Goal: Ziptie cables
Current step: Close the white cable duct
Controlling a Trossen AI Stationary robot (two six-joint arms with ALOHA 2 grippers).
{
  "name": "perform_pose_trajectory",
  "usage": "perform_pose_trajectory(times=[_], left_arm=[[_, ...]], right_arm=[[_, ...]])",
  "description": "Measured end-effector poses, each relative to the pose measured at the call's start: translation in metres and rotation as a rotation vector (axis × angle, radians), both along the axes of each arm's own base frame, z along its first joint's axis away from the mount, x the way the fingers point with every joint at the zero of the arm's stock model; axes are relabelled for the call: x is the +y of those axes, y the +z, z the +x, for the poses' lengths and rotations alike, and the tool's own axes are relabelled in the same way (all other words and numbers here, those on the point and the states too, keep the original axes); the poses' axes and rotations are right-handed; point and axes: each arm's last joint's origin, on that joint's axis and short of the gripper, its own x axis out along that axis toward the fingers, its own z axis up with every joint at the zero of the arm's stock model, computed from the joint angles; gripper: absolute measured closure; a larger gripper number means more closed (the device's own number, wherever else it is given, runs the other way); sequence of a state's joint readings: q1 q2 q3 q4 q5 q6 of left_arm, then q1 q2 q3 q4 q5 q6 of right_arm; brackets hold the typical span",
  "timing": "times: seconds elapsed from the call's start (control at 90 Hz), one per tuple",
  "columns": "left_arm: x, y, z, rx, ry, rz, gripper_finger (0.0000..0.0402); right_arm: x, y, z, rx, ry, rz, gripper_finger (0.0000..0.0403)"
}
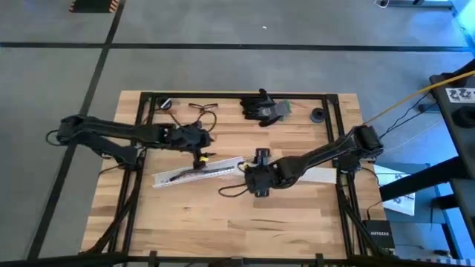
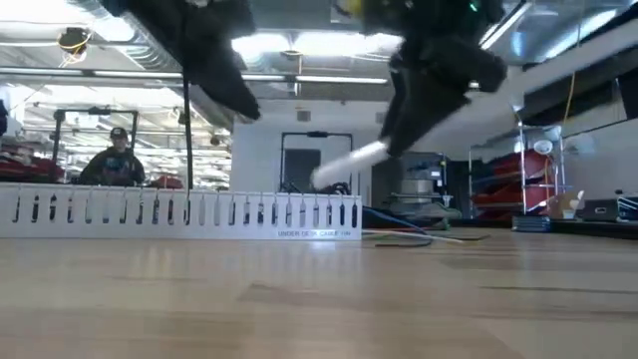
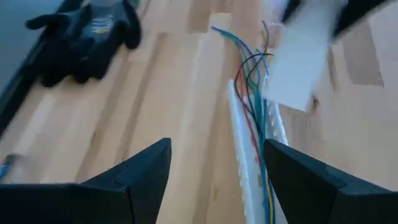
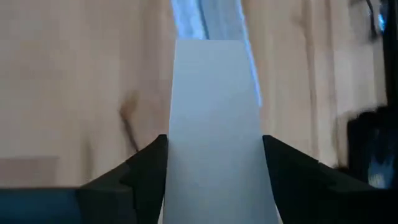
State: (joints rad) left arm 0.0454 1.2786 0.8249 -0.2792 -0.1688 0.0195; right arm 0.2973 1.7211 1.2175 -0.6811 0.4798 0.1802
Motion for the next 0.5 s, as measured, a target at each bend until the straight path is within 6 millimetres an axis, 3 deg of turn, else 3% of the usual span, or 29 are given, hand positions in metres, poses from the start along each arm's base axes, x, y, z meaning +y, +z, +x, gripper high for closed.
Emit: perform_pose_trajectory(times=[0.222,0.5], left_arm=[[0.005,-0.027,0.027,-0.007,-0.047,-0.062,0.0160],[0.005,-0.063,0.055,-0.006,-0.049,-0.113,0.0160]], right_arm=[[-0.027,0.007,-0.035,-0.160,-0.019,0.073,0.0194],[-0.052,-0.023,-0.058,-0.246,-0.069,0.139,0.0189]])
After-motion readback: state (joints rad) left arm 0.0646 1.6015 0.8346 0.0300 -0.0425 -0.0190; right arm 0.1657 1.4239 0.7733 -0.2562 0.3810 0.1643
